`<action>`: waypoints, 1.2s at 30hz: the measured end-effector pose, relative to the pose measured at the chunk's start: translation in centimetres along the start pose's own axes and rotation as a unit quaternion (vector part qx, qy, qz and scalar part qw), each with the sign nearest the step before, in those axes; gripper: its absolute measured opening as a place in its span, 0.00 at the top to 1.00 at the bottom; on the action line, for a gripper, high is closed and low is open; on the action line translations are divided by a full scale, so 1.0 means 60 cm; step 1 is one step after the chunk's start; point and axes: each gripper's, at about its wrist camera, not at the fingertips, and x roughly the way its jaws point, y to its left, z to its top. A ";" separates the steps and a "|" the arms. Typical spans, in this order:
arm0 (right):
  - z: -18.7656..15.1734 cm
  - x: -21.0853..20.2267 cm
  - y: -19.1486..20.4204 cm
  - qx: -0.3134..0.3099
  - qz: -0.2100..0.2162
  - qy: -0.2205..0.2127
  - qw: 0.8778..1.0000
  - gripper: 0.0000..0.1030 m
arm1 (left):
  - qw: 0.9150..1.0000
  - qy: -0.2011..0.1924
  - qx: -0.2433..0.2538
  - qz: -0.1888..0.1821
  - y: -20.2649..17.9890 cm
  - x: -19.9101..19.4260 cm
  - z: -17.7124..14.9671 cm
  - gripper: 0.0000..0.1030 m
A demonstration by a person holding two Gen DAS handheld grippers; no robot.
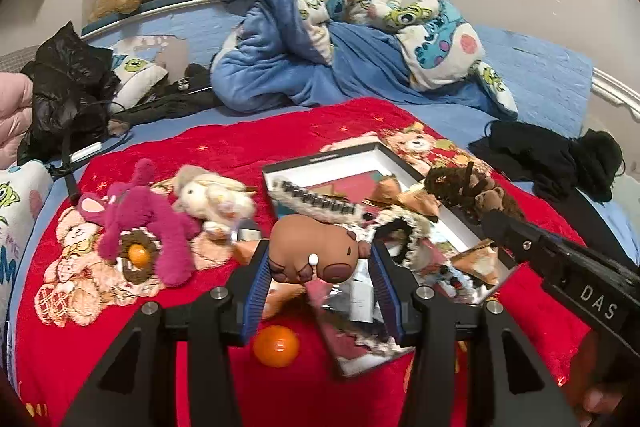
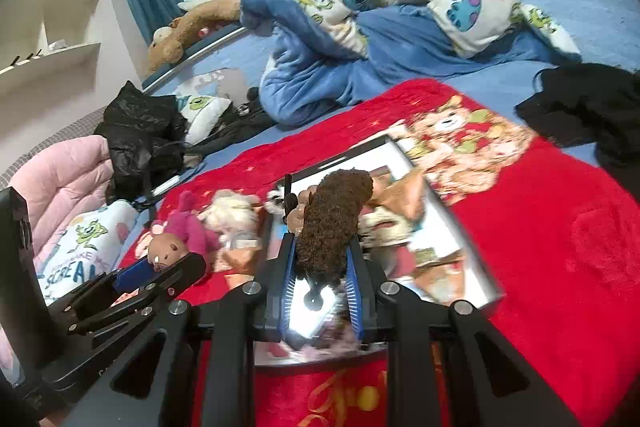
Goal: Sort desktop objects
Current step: 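Carry the fuzzy stick and bear-face toy over the open box with both tools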
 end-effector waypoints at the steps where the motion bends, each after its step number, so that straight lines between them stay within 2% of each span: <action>1: 0.000 -0.007 -0.009 -0.004 -0.006 -0.001 1.000 0.78 | 1.000 0.001 0.000 -0.002 -0.005 0.001 -0.001 0.52; 7: 0.002 -0.024 -0.055 -0.001 -0.036 -0.002 0.999 0.78 | 1.000 0.005 -0.007 -0.011 -0.021 0.013 0.003 0.52; 14: 0.001 -0.022 -0.072 0.004 -0.041 0.003 0.999 0.78 | 1.000 0.016 -0.018 -0.007 -0.015 0.036 0.001 0.52; 22: -0.005 0.002 -0.059 -0.006 -0.030 0.020 0.999 0.78 | 1.000 0.023 -0.007 -0.009 -0.018 0.055 -0.004 0.52; 30: 0.002 0.035 -0.068 0.007 -0.019 0.033 0.999 0.78 | 0.999 0.026 0.035 0.004 -0.042 0.092 0.013 0.52; 36: 0.008 0.068 -0.079 0.019 -0.002 0.048 0.999 0.79 | 0.999 0.019 0.033 -0.001 -0.054 0.121 0.031 0.52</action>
